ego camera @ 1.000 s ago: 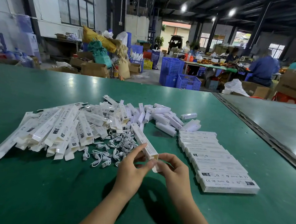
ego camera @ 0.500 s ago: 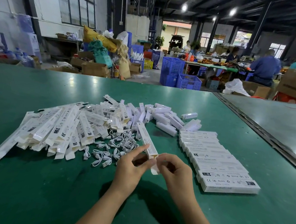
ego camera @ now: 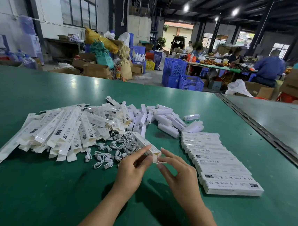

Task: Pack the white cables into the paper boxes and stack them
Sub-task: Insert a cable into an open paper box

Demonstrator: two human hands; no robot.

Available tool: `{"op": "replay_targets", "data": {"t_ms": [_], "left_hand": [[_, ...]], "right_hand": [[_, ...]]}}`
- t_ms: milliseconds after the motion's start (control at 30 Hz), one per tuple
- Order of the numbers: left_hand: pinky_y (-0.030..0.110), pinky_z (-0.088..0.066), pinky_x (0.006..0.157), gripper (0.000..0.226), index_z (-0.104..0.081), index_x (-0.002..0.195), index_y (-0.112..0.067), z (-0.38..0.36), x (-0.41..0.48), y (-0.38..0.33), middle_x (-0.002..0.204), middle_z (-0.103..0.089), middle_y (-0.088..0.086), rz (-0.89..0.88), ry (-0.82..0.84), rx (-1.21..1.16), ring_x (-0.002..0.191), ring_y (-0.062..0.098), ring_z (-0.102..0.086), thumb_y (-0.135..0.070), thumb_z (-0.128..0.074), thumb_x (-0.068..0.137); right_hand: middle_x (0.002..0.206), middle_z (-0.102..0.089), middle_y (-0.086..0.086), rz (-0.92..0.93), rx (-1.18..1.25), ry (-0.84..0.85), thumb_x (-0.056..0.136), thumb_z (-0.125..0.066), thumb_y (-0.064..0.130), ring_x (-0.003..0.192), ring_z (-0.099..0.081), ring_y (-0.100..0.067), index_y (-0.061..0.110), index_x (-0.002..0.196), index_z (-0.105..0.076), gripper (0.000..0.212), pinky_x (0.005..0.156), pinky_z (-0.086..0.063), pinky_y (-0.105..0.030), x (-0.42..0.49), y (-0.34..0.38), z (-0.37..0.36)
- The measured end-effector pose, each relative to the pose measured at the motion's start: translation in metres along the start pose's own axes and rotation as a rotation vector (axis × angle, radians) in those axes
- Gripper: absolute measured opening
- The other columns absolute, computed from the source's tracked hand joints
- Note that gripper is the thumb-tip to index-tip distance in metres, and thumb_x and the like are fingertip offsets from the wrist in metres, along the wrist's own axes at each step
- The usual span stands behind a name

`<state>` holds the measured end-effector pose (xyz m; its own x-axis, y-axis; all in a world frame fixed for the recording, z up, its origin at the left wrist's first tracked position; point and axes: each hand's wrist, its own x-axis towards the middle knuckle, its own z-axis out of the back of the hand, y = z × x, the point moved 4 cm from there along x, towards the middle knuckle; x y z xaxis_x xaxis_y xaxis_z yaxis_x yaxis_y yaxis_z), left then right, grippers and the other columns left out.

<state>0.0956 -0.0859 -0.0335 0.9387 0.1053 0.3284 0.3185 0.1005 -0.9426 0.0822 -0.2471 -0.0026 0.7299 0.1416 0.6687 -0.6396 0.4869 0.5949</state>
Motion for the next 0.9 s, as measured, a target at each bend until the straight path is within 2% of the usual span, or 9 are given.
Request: {"op": "replay_targets", "data": {"t_ms": [100, 233, 333, 400, 467, 533, 733, 800, 900], "left_hand": [[0.038, -0.053, 0.098, 0.033, -0.064, 0.112, -0.053, 0.0002, 0.0004, 0.0007, 0.106, -0.075, -0.003, -0.016, -0.003, -0.007, 0.103, 0.017, -0.07, -0.042, -0.065, 0.081], [0.026, -0.053, 0.094, 0.033, -0.066, 0.109, -0.056, -0.0005, 0.0009, 0.0017, 0.104, -0.076, -0.014, -0.034, 0.029, 0.003, 0.102, 0.008, -0.07, -0.032, -0.068, 0.087], [0.02, -0.052, 0.09, 0.043, -0.068, 0.104, -0.059, -0.0019, 0.001, 0.0029, 0.104, -0.074, -0.021, -0.023, 0.049, 0.022, 0.1, 0.003, -0.069, -0.018, -0.071, 0.089], [0.017, -0.052, 0.088, 0.038, -0.068, 0.105, -0.058, -0.0022, 0.0012, 0.0027, 0.101, -0.074, -0.021, -0.022, 0.05, 0.024, 0.098, 0.002, -0.069, -0.025, -0.072, 0.087], [0.022, -0.053, 0.09, 0.033, -0.067, 0.112, -0.051, -0.0019, 0.001, 0.0031, 0.094, -0.075, -0.019, -0.019, 0.048, 0.013, 0.094, 0.003, -0.069, -0.036, -0.07, 0.083], [0.026, -0.053, 0.09, 0.035, -0.066, 0.116, -0.046, -0.0017, 0.0008, 0.0041, 0.088, -0.073, -0.02, -0.02, 0.045, 0.005, 0.089, 0.001, -0.067, -0.041, -0.069, 0.081], [0.015, -0.05, 0.082, 0.034, -0.065, 0.115, -0.047, -0.0001, 0.0016, 0.0054, 0.087, -0.074, -0.02, -0.022, 0.022, 0.006, 0.084, -0.003, -0.066, -0.039, -0.067, 0.082], [0.013, -0.048, 0.079, 0.034, -0.064, 0.115, -0.049, 0.0008, 0.0019, 0.0037, 0.084, -0.072, -0.023, -0.025, 0.034, 0.038, 0.081, -0.005, -0.064, -0.042, -0.066, 0.082], [0.012, -0.047, 0.082, 0.033, -0.063, 0.113, -0.052, 0.0014, 0.0024, 0.0025, 0.089, -0.074, -0.021, -0.008, 0.053, 0.06, 0.089, -0.003, -0.066, -0.039, -0.068, 0.082]], "right_hand": [[0.114, -0.067, 0.023, -0.053, 0.037, 0.021, 0.084, -0.076, 0.017, 0.105, -0.063, 0.006, 0.024, 0.104, -0.07, 0.023, 0.092, -0.051, -0.022, 0.0005, 0.0008, -0.0009], [0.103, -0.068, 0.023, -0.101, 0.085, -0.006, 0.082, -0.078, 0.016, 0.1, -0.064, 0.002, 0.041, 0.11, -0.052, 0.045, 0.085, -0.051, -0.019, 0.0006, -0.0008, 0.0001], [0.095, -0.07, 0.018, -0.131, 0.115, -0.066, 0.079, -0.08, 0.011, 0.091, -0.066, -0.003, 0.043, 0.105, -0.052, 0.051, 0.081, -0.051, -0.017, -0.0006, -0.005, -0.0007], [0.092, -0.071, 0.015, -0.108, 0.089, -0.089, 0.077, -0.081, 0.009, 0.086, -0.067, -0.005, 0.035, 0.101, -0.061, 0.041, 0.079, -0.054, -0.021, -0.0006, -0.0056, -0.0021], [0.094, -0.072, 0.013, -0.051, 0.05, -0.108, 0.077, -0.081, 0.009, 0.084, -0.068, -0.005, 0.02, 0.097, -0.071, 0.026, 0.077, -0.056, -0.027, -0.0004, -0.0048, -0.0027], [0.099, -0.073, 0.011, -0.003, 0.039, -0.114, 0.077, -0.081, 0.007, 0.084, -0.069, -0.004, 0.013, 0.093, -0.074, 0.018, 0.076, -0.058, -0.031, -0.0004, -0.0048, -0.0026], [0.102, -0.073, 0.006, 0.031, 0.029, -0.096, 0.079, -0.078, 0.002, 0.085, -0.069, -0.002, 0.012, 0.088, -0.076, 0.014, 0.078, -0.058, -0.029, 0.0003, -0.0036, -0.0039], [0.1, -0.072, 0.007, 0.042, 0.019, -0.094, 0.081, -0.075, 0.005, 0.085, -0.068, 0.0, 0.012, 0.088, -0.077, 0.01, 0.079, -0.056, -0.025, 0.0007, -0.0032, -0.003], [0.099, -0.071, 0.007, 0.054, 0.015, -0.081, 0.083, -0.07, 0.014, 0.087, -0.066, 0.0, 0.012, 0.09, -0.078, 0.01, 0.079, -0.052, -0.018, 0.0009, -0.0014, -0.0006]]}}
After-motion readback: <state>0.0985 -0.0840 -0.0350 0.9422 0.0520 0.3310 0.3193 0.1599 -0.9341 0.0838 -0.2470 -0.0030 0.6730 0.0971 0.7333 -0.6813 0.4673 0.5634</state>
